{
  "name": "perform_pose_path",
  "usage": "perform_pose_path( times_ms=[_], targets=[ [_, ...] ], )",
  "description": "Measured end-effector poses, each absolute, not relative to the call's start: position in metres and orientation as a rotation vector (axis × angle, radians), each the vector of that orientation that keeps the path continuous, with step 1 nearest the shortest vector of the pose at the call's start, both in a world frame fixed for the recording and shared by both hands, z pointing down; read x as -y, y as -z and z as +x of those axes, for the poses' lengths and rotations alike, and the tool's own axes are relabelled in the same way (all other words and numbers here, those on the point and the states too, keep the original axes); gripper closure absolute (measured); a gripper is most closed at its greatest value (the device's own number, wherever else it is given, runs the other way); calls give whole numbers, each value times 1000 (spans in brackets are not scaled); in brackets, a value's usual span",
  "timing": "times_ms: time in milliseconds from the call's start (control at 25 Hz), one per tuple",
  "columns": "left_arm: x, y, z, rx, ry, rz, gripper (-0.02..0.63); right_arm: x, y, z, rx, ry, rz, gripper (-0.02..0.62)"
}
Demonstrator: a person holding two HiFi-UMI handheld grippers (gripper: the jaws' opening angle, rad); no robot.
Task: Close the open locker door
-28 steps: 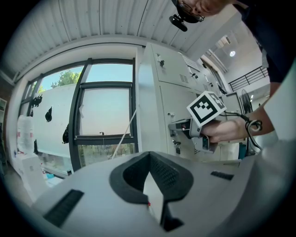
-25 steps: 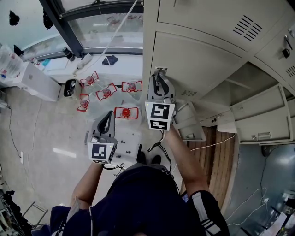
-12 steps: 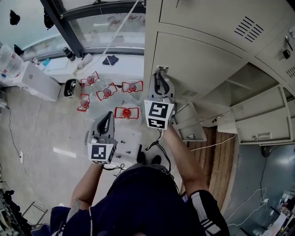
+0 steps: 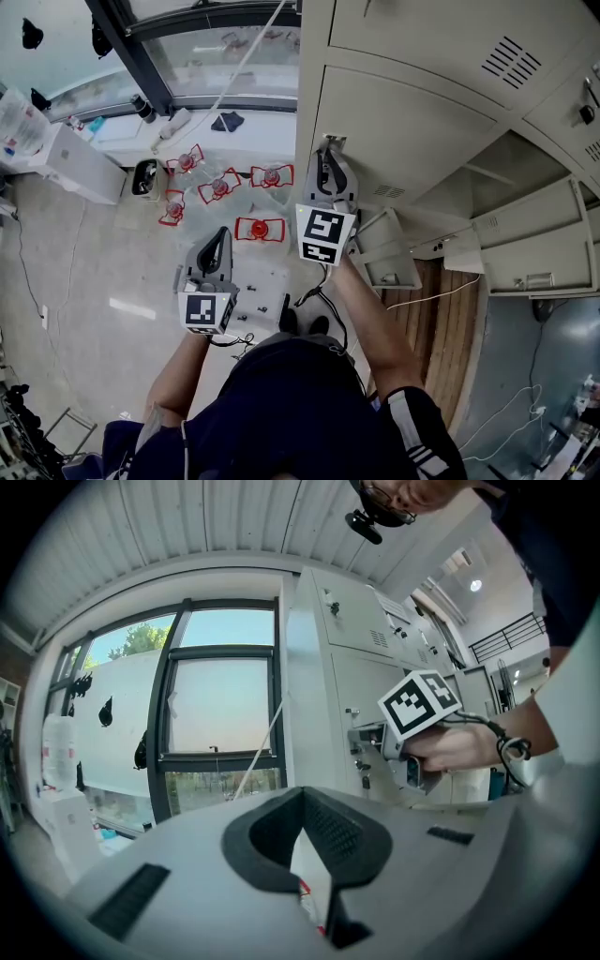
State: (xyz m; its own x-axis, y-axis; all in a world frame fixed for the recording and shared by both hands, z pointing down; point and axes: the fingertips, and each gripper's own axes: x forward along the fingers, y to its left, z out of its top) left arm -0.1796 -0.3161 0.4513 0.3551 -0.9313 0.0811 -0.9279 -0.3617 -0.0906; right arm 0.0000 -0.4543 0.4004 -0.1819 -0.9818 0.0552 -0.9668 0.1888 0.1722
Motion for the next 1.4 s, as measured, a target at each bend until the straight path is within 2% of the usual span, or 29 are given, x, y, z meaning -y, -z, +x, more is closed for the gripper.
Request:
perform_pose_path(
  times_ms=[1400],
  targets=[
    [314, -454, -179, -1752, 186, -2571, 603, 449, -400, 4, 2258, 233, 1900, 594]
  ],
)
